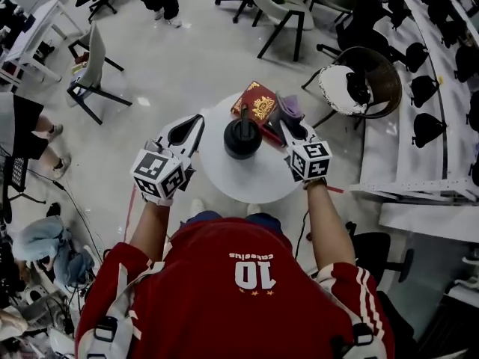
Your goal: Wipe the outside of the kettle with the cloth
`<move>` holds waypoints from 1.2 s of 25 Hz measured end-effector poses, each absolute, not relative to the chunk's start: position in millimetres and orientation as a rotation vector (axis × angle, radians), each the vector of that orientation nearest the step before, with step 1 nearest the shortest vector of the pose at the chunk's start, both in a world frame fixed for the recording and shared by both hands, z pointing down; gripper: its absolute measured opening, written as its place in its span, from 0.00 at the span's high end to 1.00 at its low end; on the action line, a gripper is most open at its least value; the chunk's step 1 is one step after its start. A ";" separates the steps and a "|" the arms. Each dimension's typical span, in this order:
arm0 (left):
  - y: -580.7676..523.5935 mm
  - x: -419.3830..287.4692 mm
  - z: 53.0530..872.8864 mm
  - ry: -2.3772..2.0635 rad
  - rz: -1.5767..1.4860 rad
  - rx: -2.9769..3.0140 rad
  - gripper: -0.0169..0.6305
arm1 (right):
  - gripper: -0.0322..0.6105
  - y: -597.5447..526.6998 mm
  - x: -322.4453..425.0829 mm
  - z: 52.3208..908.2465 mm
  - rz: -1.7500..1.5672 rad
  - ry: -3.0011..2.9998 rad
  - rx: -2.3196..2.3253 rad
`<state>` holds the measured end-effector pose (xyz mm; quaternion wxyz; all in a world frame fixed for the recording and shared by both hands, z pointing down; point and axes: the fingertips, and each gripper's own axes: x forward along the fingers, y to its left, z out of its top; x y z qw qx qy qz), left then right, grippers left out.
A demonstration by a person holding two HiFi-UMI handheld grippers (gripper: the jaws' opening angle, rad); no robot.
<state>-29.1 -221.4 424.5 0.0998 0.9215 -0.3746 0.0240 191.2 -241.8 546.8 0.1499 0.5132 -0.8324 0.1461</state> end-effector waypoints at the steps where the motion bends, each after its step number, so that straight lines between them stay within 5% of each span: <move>1: -220.4 -23.3 425.0 -1.125 0.085 2.722 0.96 | 0.87 -244.3 194.0 553.9 0.420 -2.394 1.435; 30: -196.1 -26.5 451.5 -1.514 0.142 2.487 0.96 | 0.87 -253.2 143.1 672.6 0.239 -2.313 0.486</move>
